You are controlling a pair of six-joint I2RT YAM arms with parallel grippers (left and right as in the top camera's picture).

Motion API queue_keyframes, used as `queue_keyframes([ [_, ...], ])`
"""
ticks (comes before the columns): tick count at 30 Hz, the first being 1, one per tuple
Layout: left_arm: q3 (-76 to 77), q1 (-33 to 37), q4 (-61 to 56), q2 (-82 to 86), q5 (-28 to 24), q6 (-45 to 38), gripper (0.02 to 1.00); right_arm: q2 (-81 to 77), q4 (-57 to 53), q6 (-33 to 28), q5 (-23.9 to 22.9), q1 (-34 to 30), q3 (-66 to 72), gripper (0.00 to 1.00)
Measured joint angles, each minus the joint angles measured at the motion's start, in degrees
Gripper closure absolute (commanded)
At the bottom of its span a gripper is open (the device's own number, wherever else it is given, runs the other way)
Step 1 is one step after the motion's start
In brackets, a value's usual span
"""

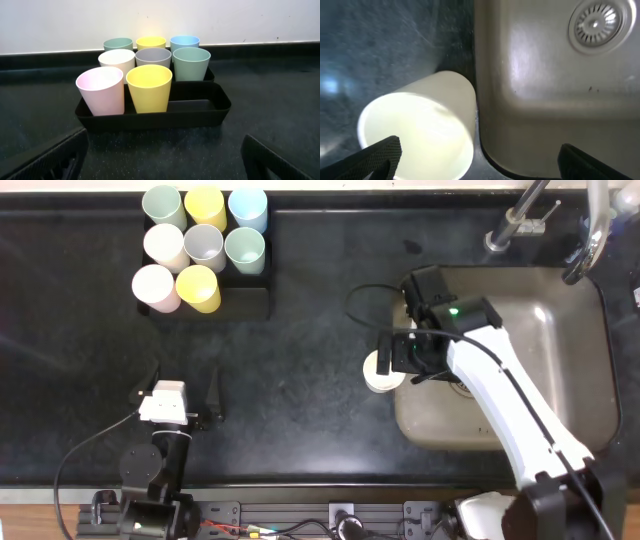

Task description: Store Cups

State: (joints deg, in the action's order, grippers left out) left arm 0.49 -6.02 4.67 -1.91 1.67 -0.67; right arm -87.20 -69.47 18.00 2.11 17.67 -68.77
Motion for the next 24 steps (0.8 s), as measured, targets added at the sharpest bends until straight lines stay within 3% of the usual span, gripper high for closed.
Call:
queue_keyframes([
  [24, 0.0, 0.0, 0.0, 0.0, 0.0, 0.0, 0.018, 1.0, 3.5, 0.0, 0.3, -0.8, 7.1, 0.029],
])
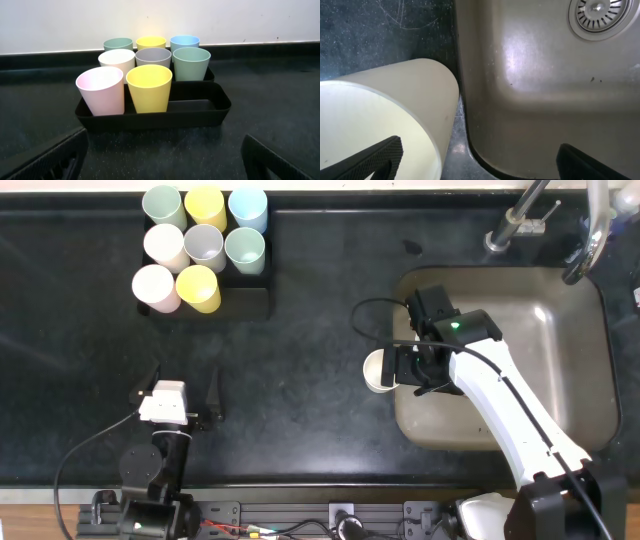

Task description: Store Cups

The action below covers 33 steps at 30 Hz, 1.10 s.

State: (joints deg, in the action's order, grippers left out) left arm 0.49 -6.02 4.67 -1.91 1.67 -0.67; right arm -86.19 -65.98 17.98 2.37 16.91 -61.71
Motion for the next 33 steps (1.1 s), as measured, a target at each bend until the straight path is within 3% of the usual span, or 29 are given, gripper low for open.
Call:
queue_keyframes([
  [10, 0.0, 0.0, 0.0, 0.0, 0.0, 0.0, 0.018, 2.1, -0.7, 0.0, 0.7, -1.5, 0.0, 0.042],
  [13, 0.0, 0.0, 0.0, 0.0, 0.0, 0.0, 0.02, 2.1, -1.0, -0.2, 0.7, -1.5, 0.0, 0.148],
  [14, 0.0, 0.0, 0.0, 0.0, 0.0, 0.0, 0.018, 2.1, -1.0, -0.3, 0.8, -1.5, 0.0, 0.259],
  [17, 0.0, 0.0, 0.0, 0.0, 0.0, 0.0, 0.018, 2.1, -1.0, -0.1, 0.9, -1.6, 0.0, 0.851],
  [18, 0.0, 0.0, 0.0, 0.0, 0.0, 0.0, 0.018, 2.1, -1.0, 0.0, 0.8, -1.7, 0.0, 0.958],
  [33, 0.0, 0.0, 0.0, 0.0, 0.0, 0.0, 0.018, 2.1, 2.6, 0.0, 1.8, -2.2, 0.0, 0.956],
])
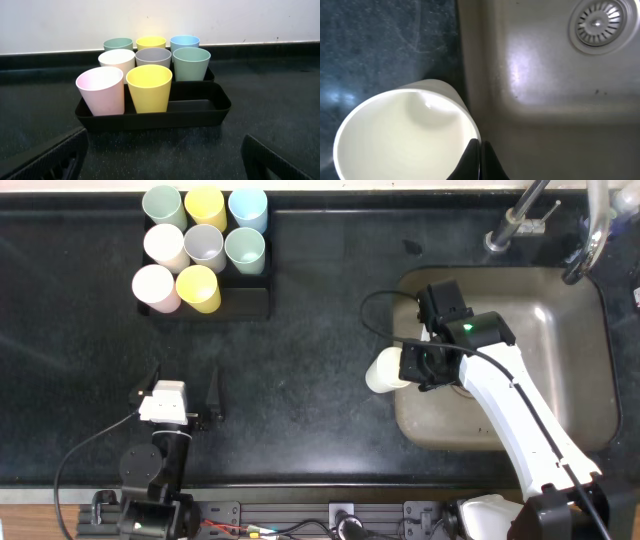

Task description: Store Cups

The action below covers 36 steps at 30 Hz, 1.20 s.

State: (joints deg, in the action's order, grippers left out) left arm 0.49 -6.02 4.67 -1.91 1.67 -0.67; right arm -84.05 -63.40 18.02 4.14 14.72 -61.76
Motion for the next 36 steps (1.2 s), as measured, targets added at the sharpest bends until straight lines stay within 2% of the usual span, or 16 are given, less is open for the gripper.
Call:
queue_keyframes([
  [8, 0.0, 0.0, 0.0, 0.0, 0.0, 0.0, 0.018, 0.0, -4.1, 0.9, 4.6, 2.0, -9.5, 0.958],
  [15, 0.0, 0.0, 0.0, 0.0, 0.0, 0.0, 0.02, 0.0, -7.3, 2.7, 4.2, 4.3, -20.0, 0.956],
  [20, 0.0, 0.0, 0.0, 0.0, 0.0, 0.0, 0.018, -1.4, -8.5, 4.7, 0.7, 9.3, -26.3, 0.958],
  [27, 0.0, 0.0, 0.0, 0.0, -0.1, 0.0, 0.02, -16.8, -20.6, 5.4, -5.5, 17.6, -53.1, 0.958],
  [36, 0.0, 0.0, 0.0, 0.0, -0.2, 0.0, 0.018, -35.6, -28.8, 5.5, -8.8, 20.3, -78.4, 0.958],
])
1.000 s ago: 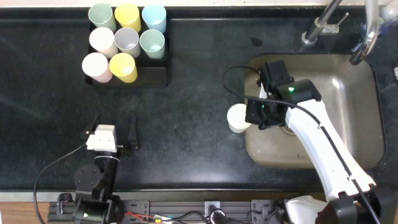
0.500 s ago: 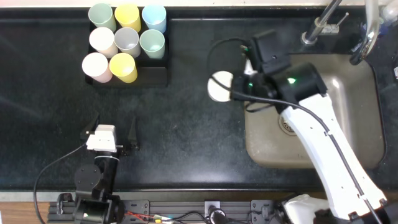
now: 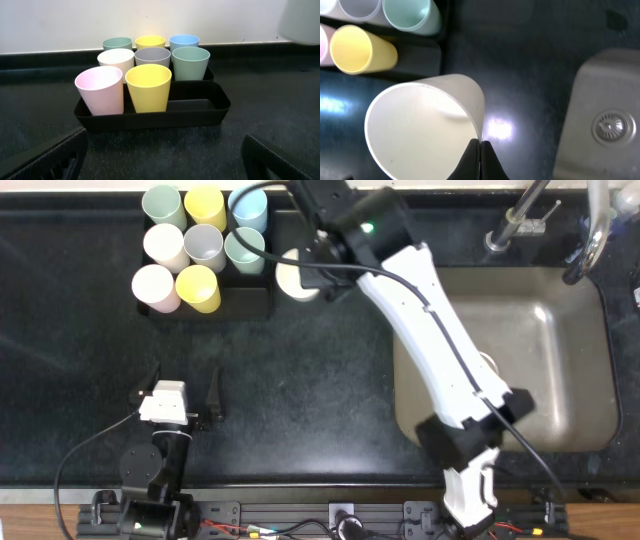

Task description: Store Cups

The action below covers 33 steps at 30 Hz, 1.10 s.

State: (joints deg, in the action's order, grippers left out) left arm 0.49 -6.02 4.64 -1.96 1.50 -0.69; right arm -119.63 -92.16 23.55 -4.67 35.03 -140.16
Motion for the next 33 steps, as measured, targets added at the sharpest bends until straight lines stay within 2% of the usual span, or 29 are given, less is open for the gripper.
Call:
queue_keyframes([
  [4, 0.0, 0.0, 0.0, 0.0, 0.0, 0.0, 0.02, -4.7, 0.4, -0.4, -0.2, 1.7, -4.7, 0.956],
  [18, 0.0, 0.0, 0.0, 0.0, 0.0, 0.0, 0.018, -10.2, 7.4, -2.6, -0.1, 6.4, -5.4, 0.958],
  [33, 0.0, 0.0, 0.0, 0.0, 0.0, 0.0, 0.018, -15.3, 12.2, -0.6, 5.4, 6.3, -5.4, 0.958],
])
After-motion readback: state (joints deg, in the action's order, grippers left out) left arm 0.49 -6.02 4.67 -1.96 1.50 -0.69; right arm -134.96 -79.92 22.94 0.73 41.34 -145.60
